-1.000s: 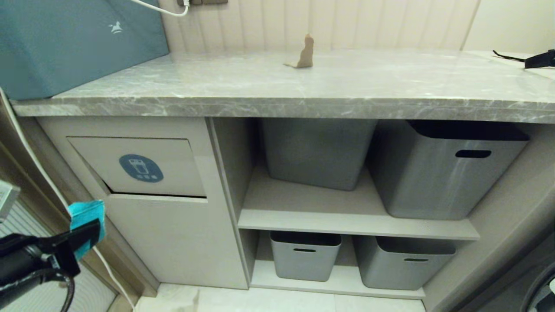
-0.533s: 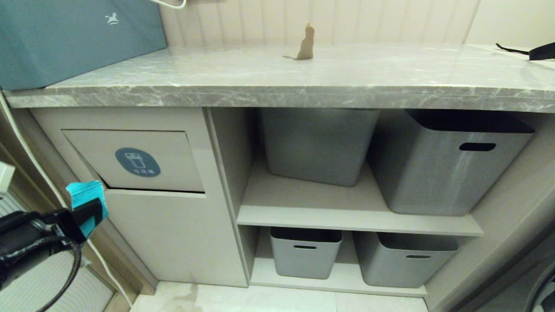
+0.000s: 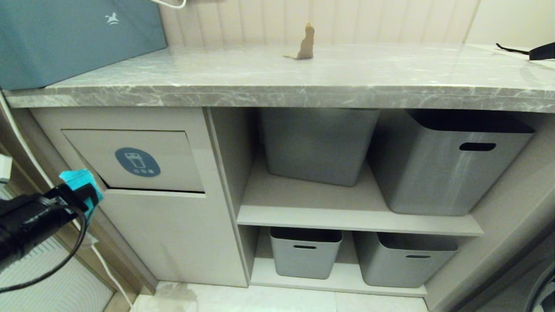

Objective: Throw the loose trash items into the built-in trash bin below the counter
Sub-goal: Put the garbage in the trash can

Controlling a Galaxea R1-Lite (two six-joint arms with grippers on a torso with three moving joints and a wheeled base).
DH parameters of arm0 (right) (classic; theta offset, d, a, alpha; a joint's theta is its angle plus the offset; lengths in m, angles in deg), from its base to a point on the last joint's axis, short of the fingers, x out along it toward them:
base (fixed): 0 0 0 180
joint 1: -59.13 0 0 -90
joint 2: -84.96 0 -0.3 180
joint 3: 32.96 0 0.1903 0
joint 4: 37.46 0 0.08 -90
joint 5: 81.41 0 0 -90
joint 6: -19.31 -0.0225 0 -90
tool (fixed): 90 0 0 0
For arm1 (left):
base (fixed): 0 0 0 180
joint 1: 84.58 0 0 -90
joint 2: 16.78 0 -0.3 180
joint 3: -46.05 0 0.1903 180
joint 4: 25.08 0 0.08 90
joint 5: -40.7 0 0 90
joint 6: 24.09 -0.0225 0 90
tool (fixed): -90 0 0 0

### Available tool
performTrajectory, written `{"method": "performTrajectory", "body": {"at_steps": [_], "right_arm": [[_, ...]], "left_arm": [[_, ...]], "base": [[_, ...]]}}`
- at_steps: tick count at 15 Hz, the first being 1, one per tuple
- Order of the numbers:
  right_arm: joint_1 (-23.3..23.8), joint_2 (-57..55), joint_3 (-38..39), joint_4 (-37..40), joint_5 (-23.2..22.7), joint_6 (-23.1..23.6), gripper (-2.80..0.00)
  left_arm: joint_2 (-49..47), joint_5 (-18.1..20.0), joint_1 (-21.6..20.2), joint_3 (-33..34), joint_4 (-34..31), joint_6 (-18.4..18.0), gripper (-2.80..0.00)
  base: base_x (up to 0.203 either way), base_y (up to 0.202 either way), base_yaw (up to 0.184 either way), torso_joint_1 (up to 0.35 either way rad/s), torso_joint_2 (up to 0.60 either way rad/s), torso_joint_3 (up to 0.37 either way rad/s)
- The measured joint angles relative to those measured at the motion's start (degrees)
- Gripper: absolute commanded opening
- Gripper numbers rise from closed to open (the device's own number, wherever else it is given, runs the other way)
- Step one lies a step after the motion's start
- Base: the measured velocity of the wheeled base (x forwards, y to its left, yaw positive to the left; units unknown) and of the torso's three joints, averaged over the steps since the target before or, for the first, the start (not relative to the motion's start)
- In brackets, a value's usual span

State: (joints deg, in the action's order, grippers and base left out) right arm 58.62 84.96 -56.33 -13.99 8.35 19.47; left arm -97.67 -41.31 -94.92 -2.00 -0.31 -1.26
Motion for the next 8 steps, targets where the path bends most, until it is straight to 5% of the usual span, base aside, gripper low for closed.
{"method": "performTrajectory", "body": {"at_steps": [6, 8], "right_arm": [[0.0, 0.0, 0.0, 0.0, 0.0, 0.0, -2.80], [0.0, 0.0, 0.0, 0.0, 0.0, 0.0, -2.80]], "left_arm": [[-19.7, 1.8, -1.3, -0.4, 26.7, -0.6, -2.80], [-24.0, 3.0, -1.2, -4.4, 29.7, -1.5, -2.80]], "base": [[0.000, 0.000, 0.000, 0.000, 0.00, 0.000], [0.000, 0.000, 0.000, 0.000, 0.00, 0.000]]}}
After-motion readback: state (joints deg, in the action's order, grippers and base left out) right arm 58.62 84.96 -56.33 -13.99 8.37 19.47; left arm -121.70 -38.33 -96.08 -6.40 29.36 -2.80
